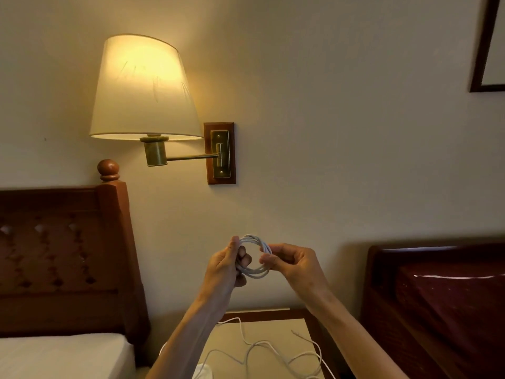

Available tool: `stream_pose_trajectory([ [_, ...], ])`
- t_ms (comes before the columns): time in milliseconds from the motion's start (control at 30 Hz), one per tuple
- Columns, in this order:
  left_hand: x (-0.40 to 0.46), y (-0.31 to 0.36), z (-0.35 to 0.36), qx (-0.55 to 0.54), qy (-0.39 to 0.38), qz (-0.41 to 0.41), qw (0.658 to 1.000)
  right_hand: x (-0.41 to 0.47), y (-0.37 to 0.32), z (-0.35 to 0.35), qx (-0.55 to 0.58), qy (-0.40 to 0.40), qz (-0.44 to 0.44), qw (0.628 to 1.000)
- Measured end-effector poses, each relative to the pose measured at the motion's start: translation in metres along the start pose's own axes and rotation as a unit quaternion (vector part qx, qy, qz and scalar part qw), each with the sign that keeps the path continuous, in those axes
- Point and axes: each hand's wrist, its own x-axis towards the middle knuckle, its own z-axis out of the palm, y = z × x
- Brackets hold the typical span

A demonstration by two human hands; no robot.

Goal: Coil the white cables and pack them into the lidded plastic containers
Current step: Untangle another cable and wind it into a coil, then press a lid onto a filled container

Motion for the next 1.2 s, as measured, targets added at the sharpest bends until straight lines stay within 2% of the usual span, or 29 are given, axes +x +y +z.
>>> stream_pose_trajectory([
  [133, -0.014, -0.020, -0.021, 0.052, -0.004, -0.021, 0.998, -0.009, 0.023, 0.006, -0.038, 0.017, 0.022, 0.999],
  [233, -0.034, -0.053, -0.042, 0.154, 0.009, -0.023, 0.988, -0.026, 0.055, 0.014, -0.094, -0.028, 0.055, 0.994],
  [333, -0.067, -0.097, -0.067, 0.242, 0.060, -0.026, 0.968, -0.050, 0.093, 0.024, -0.163, -0.091, 0.087, 0.978],
  [467, -0.126, -0.152, -0.096, 0.408, 0.109, -0.079, 0.903, -0.090, 0.134, 0.040, -0.243, -0.218, 0.131, 0.936],
  [600, -0.180, -0.209, -0.119, 0.498, 0.130, -0.096, 0.852, -0.129, 0.175, 0.065, -0.302, -0.327, 0.147, 0.883],
  [733, -0.207, -0.228, -0.121, 0.532, 0.112, -0.075, 0.836, -0.153, 0.201, 0.087, -0.355, -0.389, 0.115, 0.842],
  [833, -0.217, -0.230, -0.116, 0.563, 0.093, -0.066, 0.819, -0.165, 0.213, 0.096, -0.439, -0.406, 0.095, 0.796],
  [900, -0.220, -0.233, -0.116, 0.569, 0.091, -0.070, 0.814, -0.169, 0.218, 0.098, -0.461, -0.415, 0.100, 0.778],
  [1067, -0.223, -0.238, -0.113, 0.563, 0.083, -0.081, 0.818, -0.176, 0.230, 0.096, -0.477, -0.412, 0.102, 0.770],
  [1200, -0.226, -0.245, -0.115, 0.546, 0.074, -0.099, 0.828, -0.183, 0.236, 0.095, -0.489, -0.379, 0.051, 0.784],
])
